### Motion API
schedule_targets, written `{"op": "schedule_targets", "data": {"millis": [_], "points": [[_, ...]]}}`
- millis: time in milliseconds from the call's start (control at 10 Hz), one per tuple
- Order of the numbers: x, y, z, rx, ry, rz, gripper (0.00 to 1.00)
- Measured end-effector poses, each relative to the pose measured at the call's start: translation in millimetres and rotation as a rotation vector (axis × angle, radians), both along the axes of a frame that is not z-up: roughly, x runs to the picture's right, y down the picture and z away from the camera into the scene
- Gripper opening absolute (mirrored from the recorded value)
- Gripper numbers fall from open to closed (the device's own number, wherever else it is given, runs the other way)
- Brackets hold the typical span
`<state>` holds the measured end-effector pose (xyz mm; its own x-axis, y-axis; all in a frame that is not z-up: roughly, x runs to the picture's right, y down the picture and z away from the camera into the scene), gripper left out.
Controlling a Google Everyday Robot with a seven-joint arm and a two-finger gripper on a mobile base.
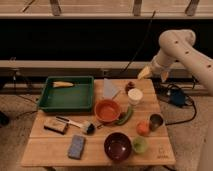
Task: Wipe red bowl with towel
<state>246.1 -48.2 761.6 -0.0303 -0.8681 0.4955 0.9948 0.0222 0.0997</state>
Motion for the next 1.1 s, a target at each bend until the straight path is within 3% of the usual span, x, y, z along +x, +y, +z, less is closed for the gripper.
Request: {"op": "schedule_targets", "data": {"millis": [400,700,1100], "points": [[-59,-27,20.1,0.04,-0.051,-0.083,0.8],[-108,-26,48.8,0.012,-0.096,-0.136,0.8],[-166,-8,86.6,-0.044,-0.149,-0.21,0.8]]}}
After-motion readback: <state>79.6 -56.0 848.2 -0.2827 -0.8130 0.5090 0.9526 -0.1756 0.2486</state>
